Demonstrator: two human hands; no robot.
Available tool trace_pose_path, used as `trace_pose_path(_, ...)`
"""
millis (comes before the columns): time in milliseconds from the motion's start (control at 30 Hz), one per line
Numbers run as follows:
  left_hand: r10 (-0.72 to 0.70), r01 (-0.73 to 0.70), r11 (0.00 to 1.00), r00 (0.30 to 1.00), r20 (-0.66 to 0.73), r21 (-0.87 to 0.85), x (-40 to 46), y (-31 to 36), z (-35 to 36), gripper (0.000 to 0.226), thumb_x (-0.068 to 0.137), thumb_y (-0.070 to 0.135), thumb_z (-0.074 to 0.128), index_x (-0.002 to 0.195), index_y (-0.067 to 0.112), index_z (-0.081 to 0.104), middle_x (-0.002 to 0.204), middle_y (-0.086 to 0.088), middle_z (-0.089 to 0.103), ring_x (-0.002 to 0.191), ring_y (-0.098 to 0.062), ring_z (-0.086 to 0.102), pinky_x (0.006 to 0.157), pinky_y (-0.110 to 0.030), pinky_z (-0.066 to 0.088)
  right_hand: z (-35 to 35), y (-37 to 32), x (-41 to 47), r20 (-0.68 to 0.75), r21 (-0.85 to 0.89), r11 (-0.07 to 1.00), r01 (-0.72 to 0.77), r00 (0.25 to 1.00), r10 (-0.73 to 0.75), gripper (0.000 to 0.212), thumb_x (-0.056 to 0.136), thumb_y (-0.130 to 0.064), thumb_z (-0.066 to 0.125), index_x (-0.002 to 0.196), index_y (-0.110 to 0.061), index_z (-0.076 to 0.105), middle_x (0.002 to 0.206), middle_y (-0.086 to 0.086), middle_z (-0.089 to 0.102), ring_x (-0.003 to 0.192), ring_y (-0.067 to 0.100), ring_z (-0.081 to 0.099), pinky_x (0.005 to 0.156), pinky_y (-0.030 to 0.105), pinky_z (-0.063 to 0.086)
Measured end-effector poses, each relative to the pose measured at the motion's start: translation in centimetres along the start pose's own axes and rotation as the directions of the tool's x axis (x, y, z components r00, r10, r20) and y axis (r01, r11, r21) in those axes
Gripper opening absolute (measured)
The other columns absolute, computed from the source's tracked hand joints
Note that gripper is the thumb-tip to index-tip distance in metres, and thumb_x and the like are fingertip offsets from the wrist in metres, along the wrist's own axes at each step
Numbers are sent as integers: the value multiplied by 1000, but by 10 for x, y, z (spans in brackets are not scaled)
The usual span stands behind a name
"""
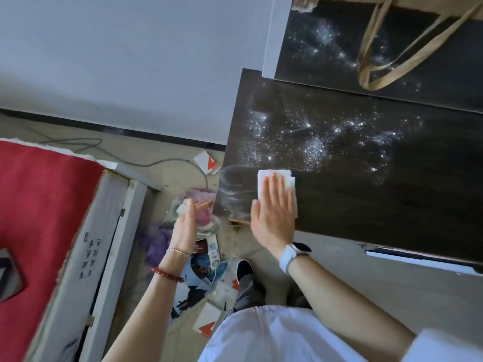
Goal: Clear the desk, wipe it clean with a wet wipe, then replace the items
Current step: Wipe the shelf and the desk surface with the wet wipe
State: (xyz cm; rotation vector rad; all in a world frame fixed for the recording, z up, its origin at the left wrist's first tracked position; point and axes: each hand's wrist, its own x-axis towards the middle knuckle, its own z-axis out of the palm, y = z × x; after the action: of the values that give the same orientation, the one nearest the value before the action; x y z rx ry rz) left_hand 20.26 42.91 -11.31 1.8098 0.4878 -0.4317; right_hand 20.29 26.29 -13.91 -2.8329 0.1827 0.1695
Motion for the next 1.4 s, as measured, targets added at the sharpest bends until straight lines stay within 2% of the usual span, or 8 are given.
trace_pose_path(133, -136, 119, 985, 981, -137, -128, -1, -21, -25, 56, 78, 75, 30, 99, 35, 64, 123, -21, 57, 115, -49, 46, 101, -62, 32, 20, -68, -5, 131, -29, 940, 341, 933, -335, 58, 94, -21, 20, 147, -11, 0, 154, 2, -11, 143, 21, -13, 112, 38, -18)
trace_pose_path(333, -111, 75, 982, 972, -209, -176, -11, -29, -37, 30, 95, 42, 37, 98, 27, 62, 113, -10, 61, 107, -32, 56, 100, -53, 38, 16, -45, -10, 92, 120, 783, 611, 778, -621, 61, 78, 4, 17, 130, -2, 48, 140, 15, 46, 133, 28, 38, 113, 41, 25)
trace_pose_path(500, 27, -47, 988, 991, -132, -150, -14, -11, -20, 21, 94, 13, 47, 110, 10, 60, 107, -11, 63, 96, -22, 62, 89, -42, 48, -31, -27, -18, 328, 777, 628, -27, 870, -369, 37, 91, 6, 36, 120, -8, 54, 120, 2, 56, 110, 1, 48, 92, 2, 35)
trace_pose_path(667, 86, -56, 953, 992, 90, -298, -21, 18, 10, 23, 93, 10, 46, 112, 6, 59, 103, -12, 64, 85, -17, 62, 71, -24, 54, -61, -3, -11, 468, 867, 247, -434, 878, -101, 25, 87, -3, 47, 94, -22, 60, 95, 4, 60, 88, 17, 55, 67, 26, 45)
trace_pose_path(900, -34, 40, 962, 999, 27, -270, -18, 30, 48, 8, 86, 13, 61, 82, 8, 66, 70, -4, 60, 66, -15, 52, 57, -22, 43, -70, 26, -16, 458, 856, 284, -431, 888, -34, 19, 91, -17, 54, 105, -29, 58, 102, -2, 63, 97, 14, 58, 84, 30, 46)
trace_pose_path(1067, 352, -329, 934, 916, -195, 139, -21, 29, 66, 10, 84, 15, 62, 84, 6, 67, 76, 2, 60, 68, -5, 51, 64, -12, 42, -69, 38, -21, 567, 737, 360, -572, 813, 131, 9, 87, -14, 60, 95, -17, 62, 88, 3, 64, 85, 18, 61, 70, 29, 47)
trace_pose_path(1267, 688, -688, 646, 712, 140, 330, -34, 24, 94, 24, 82, 28, 53, 94, 16, 69, 94, -6, 61, 88, -14, 49, 72, -23, 43, -74, 37, -14, 701, 713, -251, -655, 659, 272, 32, 95, -33, 47, 88, -5, 63, 78, 12, 65, 73, 22, 63, 68, 31, 51)
trace_pose_path(1400, 641, -747, 552, 664, 385, 370, -39, 21, 103, 35, 79, 41, 48, 103, 25, 67, 116, 3, 62, 113, -12, 40, 80, -34, 35, -83, 46, -16, 627, 764, -317, -562, 763, 159, 18, 94, -19, 49, 100, -4, 56, 86, 14, 57, 76, 21, 59, 62, 25, 52)
